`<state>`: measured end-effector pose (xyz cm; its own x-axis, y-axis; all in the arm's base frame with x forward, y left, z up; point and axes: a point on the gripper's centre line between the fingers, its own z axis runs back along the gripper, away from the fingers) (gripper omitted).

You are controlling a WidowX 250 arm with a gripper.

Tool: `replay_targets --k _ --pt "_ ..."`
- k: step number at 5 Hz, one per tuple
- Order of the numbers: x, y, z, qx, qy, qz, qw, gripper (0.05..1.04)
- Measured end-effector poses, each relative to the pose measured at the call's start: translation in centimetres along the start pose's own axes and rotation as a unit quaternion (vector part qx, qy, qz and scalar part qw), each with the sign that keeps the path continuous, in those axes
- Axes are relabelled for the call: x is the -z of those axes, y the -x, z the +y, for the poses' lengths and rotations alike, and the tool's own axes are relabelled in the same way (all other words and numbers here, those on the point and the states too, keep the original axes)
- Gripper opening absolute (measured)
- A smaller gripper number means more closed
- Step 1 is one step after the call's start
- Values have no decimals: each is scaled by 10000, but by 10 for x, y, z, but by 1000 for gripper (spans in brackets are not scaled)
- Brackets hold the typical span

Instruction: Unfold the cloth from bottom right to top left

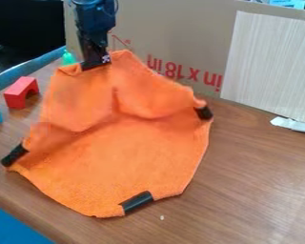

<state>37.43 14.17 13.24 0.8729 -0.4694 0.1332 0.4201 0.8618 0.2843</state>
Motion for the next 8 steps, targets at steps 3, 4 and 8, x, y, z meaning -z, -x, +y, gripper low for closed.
replay_targets --k 3,4,8 --pt "17 -15 26 -20 104 152 9998 51" --pt "22 -19 28 -26 130 170 9998 67" --pt "44 -9 35 -188 101 491 9986 938"
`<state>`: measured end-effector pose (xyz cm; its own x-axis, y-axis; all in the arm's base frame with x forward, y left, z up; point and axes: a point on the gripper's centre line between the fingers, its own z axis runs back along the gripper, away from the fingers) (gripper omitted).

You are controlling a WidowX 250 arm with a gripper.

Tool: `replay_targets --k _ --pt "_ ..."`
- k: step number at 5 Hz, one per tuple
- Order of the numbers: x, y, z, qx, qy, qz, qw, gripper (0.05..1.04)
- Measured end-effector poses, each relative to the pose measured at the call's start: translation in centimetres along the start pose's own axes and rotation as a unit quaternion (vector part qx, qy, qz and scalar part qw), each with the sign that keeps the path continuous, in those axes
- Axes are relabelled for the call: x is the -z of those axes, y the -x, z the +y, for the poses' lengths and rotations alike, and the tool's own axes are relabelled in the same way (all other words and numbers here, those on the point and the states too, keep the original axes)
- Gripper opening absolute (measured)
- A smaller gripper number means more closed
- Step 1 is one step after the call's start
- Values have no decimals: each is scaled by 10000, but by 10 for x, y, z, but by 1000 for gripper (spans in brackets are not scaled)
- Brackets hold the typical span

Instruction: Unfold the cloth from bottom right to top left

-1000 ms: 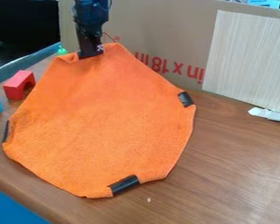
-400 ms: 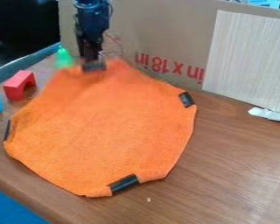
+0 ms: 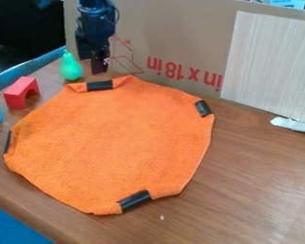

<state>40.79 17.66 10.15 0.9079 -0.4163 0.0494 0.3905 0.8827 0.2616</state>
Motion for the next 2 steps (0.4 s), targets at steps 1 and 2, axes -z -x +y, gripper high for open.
replay_targets --k 1,2 --pt "-8 5 -7 3 34 -82 10000 1001" --pt "-46 14 -21 18 209 -306 9993 1001"
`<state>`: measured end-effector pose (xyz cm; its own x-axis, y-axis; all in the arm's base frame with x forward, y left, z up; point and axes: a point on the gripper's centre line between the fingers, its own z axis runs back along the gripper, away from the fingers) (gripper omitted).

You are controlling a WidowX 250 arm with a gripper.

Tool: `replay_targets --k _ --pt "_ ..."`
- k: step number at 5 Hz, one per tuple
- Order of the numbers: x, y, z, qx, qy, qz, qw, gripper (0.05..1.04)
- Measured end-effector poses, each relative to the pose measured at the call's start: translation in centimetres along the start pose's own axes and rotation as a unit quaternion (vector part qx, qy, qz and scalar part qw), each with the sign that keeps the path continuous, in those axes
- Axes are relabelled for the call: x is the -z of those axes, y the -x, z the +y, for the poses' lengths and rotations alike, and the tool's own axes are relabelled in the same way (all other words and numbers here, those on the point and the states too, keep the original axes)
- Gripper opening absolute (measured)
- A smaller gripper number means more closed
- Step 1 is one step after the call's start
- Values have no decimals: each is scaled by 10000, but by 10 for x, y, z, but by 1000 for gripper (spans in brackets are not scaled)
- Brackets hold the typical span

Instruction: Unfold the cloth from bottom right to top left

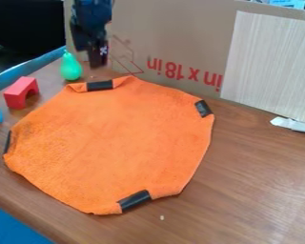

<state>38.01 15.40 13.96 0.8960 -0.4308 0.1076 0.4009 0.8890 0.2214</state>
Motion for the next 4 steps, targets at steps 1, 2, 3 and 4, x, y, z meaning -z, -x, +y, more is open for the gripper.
replay_targets --k 1,2,3,4 --pt "-27 11 -26 64 154 -105 9998 1001" --pt "-45 4 -75 170 435 261 9986 1001" --pt "-44 9 -70 56 428 316 9986 1000" --pt "-44 7 -72 67 442 302 9985 1000"
